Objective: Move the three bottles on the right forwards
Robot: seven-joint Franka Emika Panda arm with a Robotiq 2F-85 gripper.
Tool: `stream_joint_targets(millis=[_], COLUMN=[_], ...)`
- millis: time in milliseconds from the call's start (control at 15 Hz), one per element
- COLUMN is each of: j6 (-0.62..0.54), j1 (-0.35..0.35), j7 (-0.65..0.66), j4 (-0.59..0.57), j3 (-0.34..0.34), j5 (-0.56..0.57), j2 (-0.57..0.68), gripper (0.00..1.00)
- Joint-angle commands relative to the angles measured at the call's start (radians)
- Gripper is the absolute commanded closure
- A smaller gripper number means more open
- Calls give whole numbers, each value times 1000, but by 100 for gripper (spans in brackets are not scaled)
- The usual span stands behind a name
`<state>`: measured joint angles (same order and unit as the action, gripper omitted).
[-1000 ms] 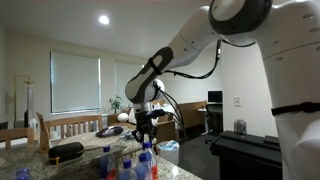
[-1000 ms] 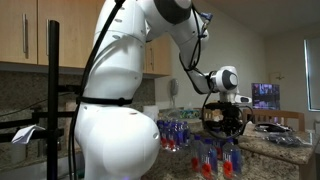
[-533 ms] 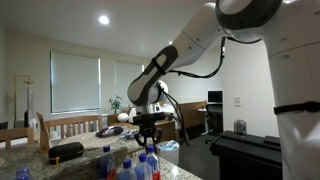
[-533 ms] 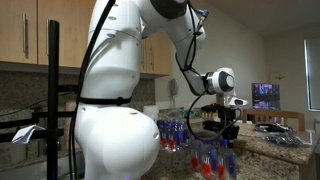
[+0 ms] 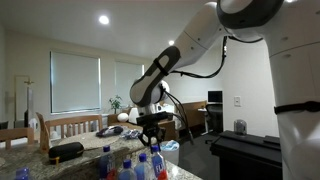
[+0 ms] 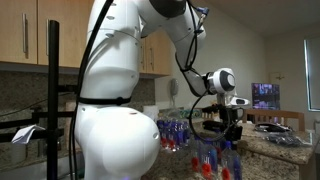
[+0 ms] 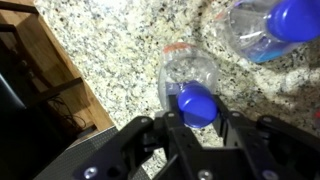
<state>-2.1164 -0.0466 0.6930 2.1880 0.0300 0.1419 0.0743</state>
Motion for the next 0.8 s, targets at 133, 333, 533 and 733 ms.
stream_joint_targets(millis=[133,333,533,733], j6=[-48,-3,-11,2], j1=[1,-36,-37,-49], j7=[-220,-276,-239,-239], j4=[10,-38,-58,-69], j3=[-25,-68,-81,-94], j5=[-4,33,26,29], j2=[-42,-67,-45,-58], gripper=[86,86,65,65])
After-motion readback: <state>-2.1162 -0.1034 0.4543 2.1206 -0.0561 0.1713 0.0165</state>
